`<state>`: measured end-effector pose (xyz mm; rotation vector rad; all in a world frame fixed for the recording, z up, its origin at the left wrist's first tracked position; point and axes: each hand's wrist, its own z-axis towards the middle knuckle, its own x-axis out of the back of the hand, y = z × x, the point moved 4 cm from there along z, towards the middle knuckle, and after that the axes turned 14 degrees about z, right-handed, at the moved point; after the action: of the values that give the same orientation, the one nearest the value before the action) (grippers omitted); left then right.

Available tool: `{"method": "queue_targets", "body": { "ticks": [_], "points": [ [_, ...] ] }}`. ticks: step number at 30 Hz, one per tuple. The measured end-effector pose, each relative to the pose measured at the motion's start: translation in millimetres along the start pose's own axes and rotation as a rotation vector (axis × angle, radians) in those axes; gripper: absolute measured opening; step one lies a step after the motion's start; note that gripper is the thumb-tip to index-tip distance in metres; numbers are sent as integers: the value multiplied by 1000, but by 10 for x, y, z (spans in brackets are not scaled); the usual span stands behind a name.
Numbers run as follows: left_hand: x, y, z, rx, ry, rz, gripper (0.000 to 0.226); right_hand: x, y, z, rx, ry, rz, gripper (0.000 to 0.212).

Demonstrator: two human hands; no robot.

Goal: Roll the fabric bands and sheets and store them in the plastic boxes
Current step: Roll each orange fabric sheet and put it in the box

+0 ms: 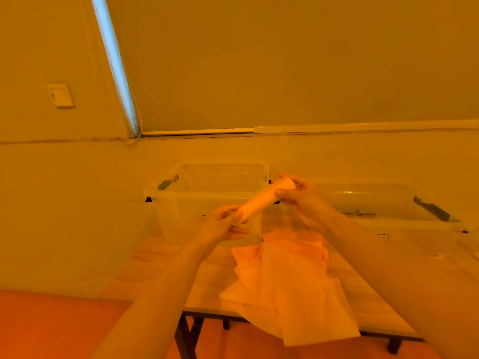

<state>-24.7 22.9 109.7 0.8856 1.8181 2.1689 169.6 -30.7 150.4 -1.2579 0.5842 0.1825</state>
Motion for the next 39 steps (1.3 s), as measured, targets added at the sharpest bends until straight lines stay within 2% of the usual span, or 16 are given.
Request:
{"method": "queue_targets", "body": {
  "ticks": [6, 12, 17, 21, 27, 31, 36, 39],
  "points": [
    [216, -101, -41, 25, 76, -55, 22, -295, 182, 104, -14, -33, 87, 38],
    [390, -116, -29, 30, 128, -25, 25, -506, 245, 249, -11, -33, -57, 33],
    [572, -15, 84, -6, 183, 10, 34, -722, 150, 467, 25, -23, -91, 39],
    [706, 152, 213, -48, 238, 126, 35, -894, 37, 703, 46, 9, -79, 53],
    [918, 412, 605, -72, 347, 327, 29, -1162, -113, 1162, 104, -3, -132, 51],
    [1034, 403, 941, -25, 322, 434, 29, -1216, -24, 1530, 67, 4, -187, 53],
    [1144, 252, 1285, 18, 290, 451, 28, -1146, 291, 1948, 21, 51, -205, 52],
    [1208, 121, 1476, 60, 245, 503, 22, -1137, 514, 2110, -42, 13, -255, 53]
  ]
}}
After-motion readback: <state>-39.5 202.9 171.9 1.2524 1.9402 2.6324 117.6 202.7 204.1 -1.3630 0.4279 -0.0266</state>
